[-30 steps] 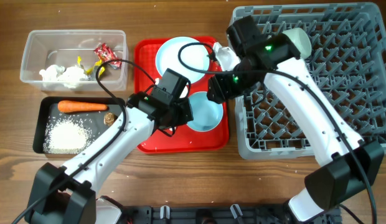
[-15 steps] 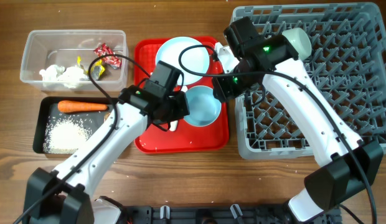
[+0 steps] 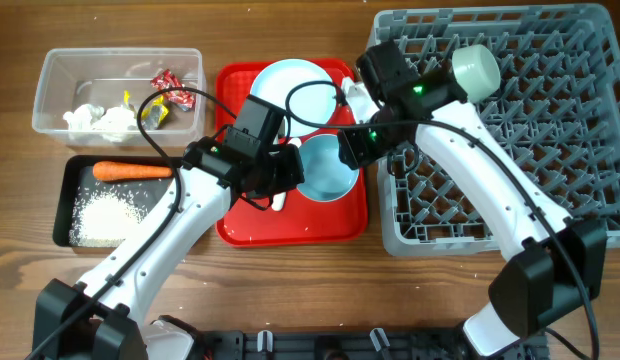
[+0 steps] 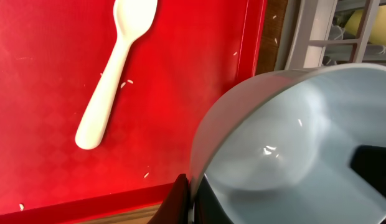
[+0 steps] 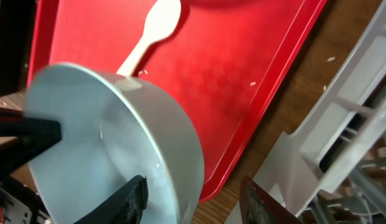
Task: Sort waste into correct bins and load items into the dishwasher rack
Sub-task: 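Lift the light-blue bowl with the left gripper toward the right gripper, then grasp the light-blue bowl with the right gripper from the left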
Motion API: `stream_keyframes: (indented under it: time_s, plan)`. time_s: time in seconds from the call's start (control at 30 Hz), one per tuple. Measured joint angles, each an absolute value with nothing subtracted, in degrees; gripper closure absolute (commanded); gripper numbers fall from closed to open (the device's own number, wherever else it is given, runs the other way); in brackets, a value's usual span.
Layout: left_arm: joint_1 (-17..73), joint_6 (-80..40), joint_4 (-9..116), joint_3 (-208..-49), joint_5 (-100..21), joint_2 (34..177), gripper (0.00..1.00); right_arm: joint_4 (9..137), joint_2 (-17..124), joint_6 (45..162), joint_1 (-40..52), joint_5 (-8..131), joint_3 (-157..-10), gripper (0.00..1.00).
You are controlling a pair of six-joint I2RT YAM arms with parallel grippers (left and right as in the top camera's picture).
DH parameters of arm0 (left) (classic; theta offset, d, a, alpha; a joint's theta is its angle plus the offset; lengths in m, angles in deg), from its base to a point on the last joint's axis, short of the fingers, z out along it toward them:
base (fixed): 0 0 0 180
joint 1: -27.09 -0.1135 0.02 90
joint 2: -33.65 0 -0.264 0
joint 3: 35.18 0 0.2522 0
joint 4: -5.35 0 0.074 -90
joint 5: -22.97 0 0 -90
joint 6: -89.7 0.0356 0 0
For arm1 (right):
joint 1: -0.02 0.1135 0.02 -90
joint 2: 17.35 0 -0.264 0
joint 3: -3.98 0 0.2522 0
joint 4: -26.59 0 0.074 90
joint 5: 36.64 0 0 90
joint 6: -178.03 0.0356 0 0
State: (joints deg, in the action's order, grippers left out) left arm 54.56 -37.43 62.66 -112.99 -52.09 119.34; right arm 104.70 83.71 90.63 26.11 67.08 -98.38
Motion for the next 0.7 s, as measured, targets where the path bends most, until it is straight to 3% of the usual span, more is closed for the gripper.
stream_keyframes:
  time_s: [0.07, 0.23, 0.7]
  plan:
    - [54.56, -37.43, 62.66, -112.99, -52.09, 119.34, 0.96, 104.33, 83.73, 90.71, 26.11, 67.17, -97.96, 0.62]
    - [54.56, -37.43, 62.66, -112.99, -51.89, 119.34, 0.96, 103.13, 83.73, 91.04, 26.11, 67.47, -97.9, 0.71]
    - [54.56, -37.43, 62.38, -112.99, -50.58, 119.32, 0.96, 102.85, 83.73, 91.39, 26.11, 67.49, -97.88, 0.74]
